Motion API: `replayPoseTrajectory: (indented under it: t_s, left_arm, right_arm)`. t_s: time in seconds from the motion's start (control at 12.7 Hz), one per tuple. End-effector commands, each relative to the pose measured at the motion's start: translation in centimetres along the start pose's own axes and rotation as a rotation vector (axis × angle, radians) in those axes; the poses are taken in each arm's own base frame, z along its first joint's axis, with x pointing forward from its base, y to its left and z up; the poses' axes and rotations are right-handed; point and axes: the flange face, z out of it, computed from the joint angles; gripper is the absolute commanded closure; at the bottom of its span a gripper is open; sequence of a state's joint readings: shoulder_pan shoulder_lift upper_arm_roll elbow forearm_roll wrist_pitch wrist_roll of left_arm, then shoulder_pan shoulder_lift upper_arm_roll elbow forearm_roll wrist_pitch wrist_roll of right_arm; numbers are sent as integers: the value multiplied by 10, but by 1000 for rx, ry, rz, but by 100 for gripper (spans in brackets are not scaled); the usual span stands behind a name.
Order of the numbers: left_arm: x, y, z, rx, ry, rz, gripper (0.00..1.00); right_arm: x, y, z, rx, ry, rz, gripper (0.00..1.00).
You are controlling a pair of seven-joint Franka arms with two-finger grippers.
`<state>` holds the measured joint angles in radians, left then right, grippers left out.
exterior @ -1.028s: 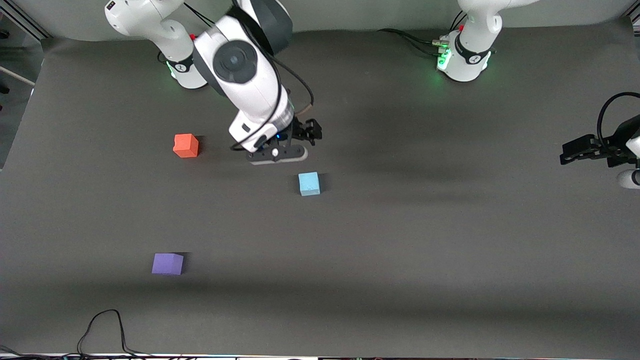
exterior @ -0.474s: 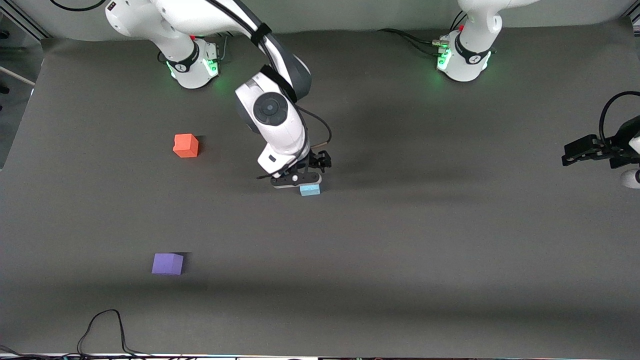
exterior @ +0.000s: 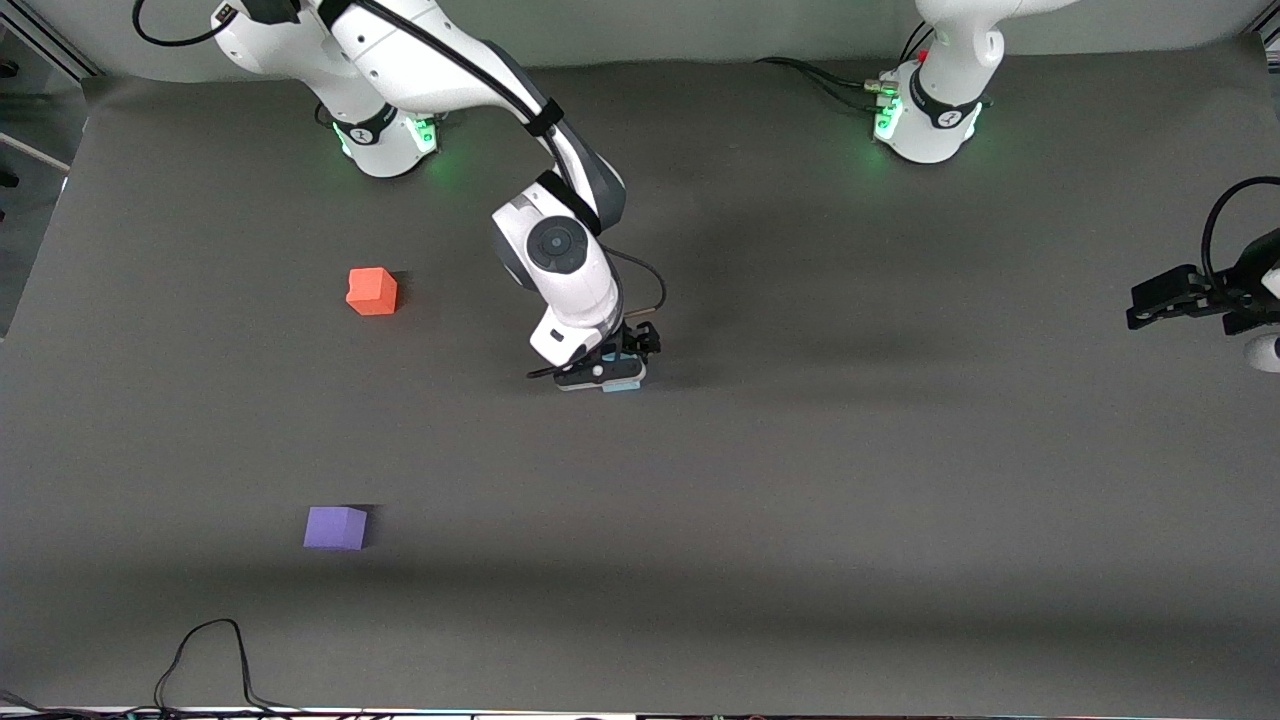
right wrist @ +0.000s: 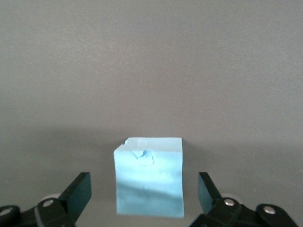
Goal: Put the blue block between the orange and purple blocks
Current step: 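Lower the right gripper over the light blue block and close on it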
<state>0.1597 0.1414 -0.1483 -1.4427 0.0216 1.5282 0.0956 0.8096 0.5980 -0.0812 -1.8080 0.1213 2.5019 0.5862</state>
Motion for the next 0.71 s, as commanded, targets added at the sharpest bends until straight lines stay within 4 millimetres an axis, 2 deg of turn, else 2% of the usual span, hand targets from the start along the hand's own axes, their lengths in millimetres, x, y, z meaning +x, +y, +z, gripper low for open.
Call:
replayPoseTrajectory:
  t_s: [0.0, 0.24, 0.4, 0.47, 0.55, 0.63]
  left_arm:
    - [-11, 6, -12, 19, 12, 12, 0]
    - [-18, 17, -21, 22, 12, 27, 0]
    - [-20, 18, -22, 23, 14, 21, 0]
    - [-21, 20, -22, 22, 13, 1, 0]
    - [-20, 22, -21, 23, 14, 5, 0]
    - [-21, 22, -22, 23, 14, 7, 0]
  right_arm:
    - [-1, -1, 13, -3, 24, -25, 0]
    - [-2, -1, 27, 1, 35, -13, 1]
    - [-2, 0, 30, 0, 34, -10, 12]
    - [-3, -1, 32, -1, 31, -11, 44]
    - [-3, -1, 31, 1, 32, -8, 60]
    - [-3, 0, 31, 2, 27, 2, 62]
